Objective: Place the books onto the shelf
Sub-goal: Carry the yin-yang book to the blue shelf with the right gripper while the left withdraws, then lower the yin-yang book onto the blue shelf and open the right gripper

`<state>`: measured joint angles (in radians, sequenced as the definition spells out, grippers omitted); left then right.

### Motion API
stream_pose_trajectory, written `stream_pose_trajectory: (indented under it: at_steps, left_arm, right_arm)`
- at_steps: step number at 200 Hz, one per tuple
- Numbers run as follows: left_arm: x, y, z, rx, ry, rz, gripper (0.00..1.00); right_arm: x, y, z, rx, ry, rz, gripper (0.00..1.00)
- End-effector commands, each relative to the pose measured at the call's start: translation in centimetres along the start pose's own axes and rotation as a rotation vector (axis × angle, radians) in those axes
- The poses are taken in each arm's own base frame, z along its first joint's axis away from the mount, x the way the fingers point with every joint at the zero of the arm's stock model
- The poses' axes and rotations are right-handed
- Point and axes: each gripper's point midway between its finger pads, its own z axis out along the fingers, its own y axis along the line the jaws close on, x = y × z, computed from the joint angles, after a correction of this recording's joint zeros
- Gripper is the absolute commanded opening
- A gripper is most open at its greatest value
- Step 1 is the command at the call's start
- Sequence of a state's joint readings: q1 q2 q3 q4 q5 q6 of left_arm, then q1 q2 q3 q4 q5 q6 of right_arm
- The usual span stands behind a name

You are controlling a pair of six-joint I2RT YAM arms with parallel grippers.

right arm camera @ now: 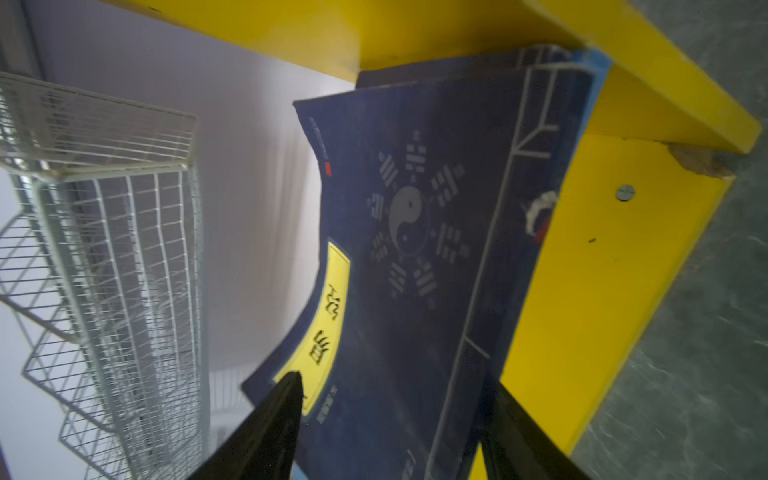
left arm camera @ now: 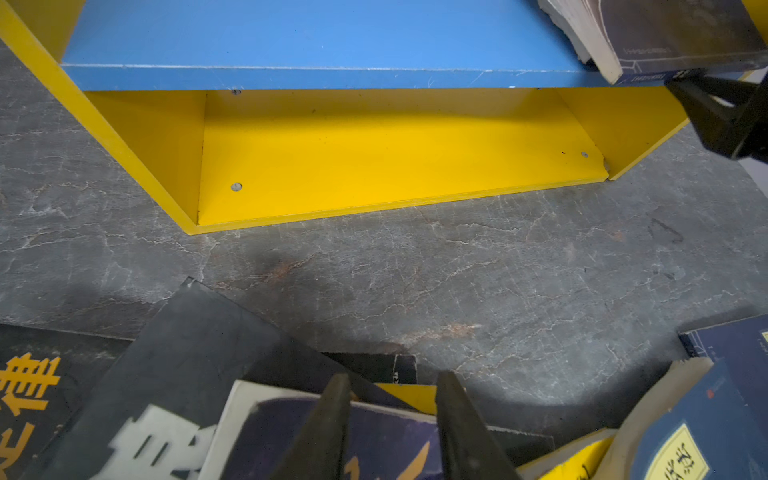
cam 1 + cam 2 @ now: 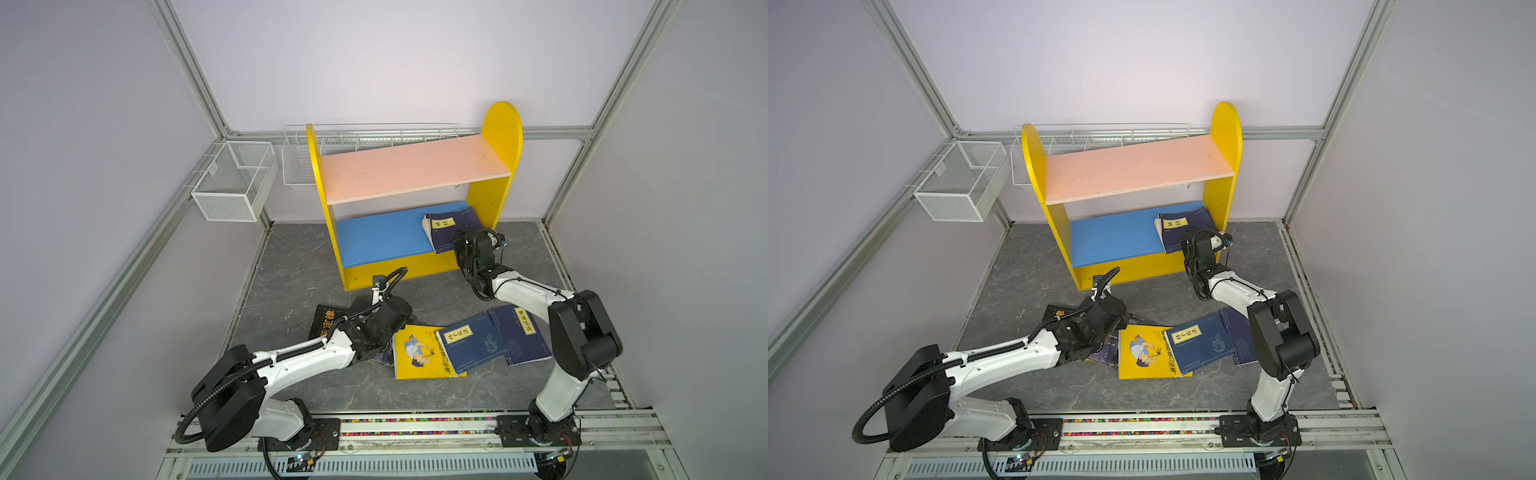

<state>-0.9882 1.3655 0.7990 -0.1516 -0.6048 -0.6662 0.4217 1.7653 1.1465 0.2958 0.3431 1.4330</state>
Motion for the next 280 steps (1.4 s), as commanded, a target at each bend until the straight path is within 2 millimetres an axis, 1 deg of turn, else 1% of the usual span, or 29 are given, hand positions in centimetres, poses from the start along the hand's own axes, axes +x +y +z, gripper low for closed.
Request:
stream_pose_trajectory:
  at_steps: [1, 17, 37, 57, 66, 82, 98, 113, 119, 131, 143, 160, 183, 227, 252, 280]
  left_arm:
    - [-1.1, -0.1, -0.6, 0.006, -0.026, -0.040, 0.36]
    - [-1.0, -0.1, -0.6, 0.009, -0.025, -0.042, 0.36]
    - [-1.1, 0.0, -0.6, 0.004, -0.028, -0.051, 0.37]
    - [-0.9, 0.8, -0.5, -0.034, -0.032, -0.064, 0.37]
    - [-0.8, 1.2, -0.5, -0.052, -0.030, -0.070, 0.37]
    - [-0.5, 1.7, -0.3, -0.076, -0.020, -0.077, 0.38]
    - [-0.3, 2.0, -0.2, -0.089, -0.012, -0.080, 0.38]
    - [-0.2, 2.1, 0.0, -0.094, -0.010, -0.083, 0.38]
    - [-0.2, 2.1, 0.0, -0.095, -0.009, -0.081, 0.38]
    - [-0.3, 2.1, 0.1, -0.097, -0.009, -0.083, 0.38]
    - [-0.4, 2.1, 0.1, -0.103, -0.008, -0.081, 0.38]
    - [-0.3, 2.2, 0.2, -0.110, -0.003, -0.077, 0.38]
    - [0.0, 2.5, 0.3, -0.121, 0.005, -0.080, 0.38]
    - [0.3, 2.9, 0.2, -0.130, 0.007, -0.090, 0.38]
    - [0.3, 2.9, 0.3, -0.134, 0.009, -0.085, 0.38]
    - [0.3, 3.0, 0.2, -0.136, 0.011, -0.083, 0.38]
  right_arm:
    - [-0.8, 1.2, -1.8, 0.014, -0.010, 0.028, 0.69]
    - [-1.0, 1.0, -2.3, 0.008, -0.007, 0.005, 0.69]
    - [-1.1, 1.7, -3.6, -0.018, 0.030, -0.097, 0.69]
    - [-0.1, 2.5, -4.9, -0.047, 0.157, -0.260, 0.68]
    - [0.5, 3.0, -5.4, -0.056, 0.218, -0.367, 0.68]
    - [1.1, 2.8, -6.5, -0.004, 0.305, -0.557, 0.66]
    - [1.4, 2.0, -7.1, 0.055, 0.367, -0.681, 0.63]
    - [2.5, 1.6, -7.1, 0.071, 0.458, -0.755, 0.55]
    - [3.1, 1.2, -7.1, 0.093, 0.508, -0.775, 0.51]
    - [4.1, 0.6, -6.8, 0.124, 0.588, -0.794, 0.40]
    - [5.2, -0.4, -6.4, 0.148, 0.651, -0.794, 0.31]
    - [6.5, -1.1, -5.8, 0.150, 0.707, -0.782, 0.25]
    - [8.1, -1.1, -5.4, 0.131, 0.754, -0.774, 0.27]
    - [9.3, -1.4, -4.4, 0.132, 0.786, -0.752, 0.27]
    - [9.6, -1.4, -3.4, 0.136, 0.788, -0.741, 0.27]
    - [9.1, -0.9, -1.9, 0.135, 0.757, -0.723, 0.28]
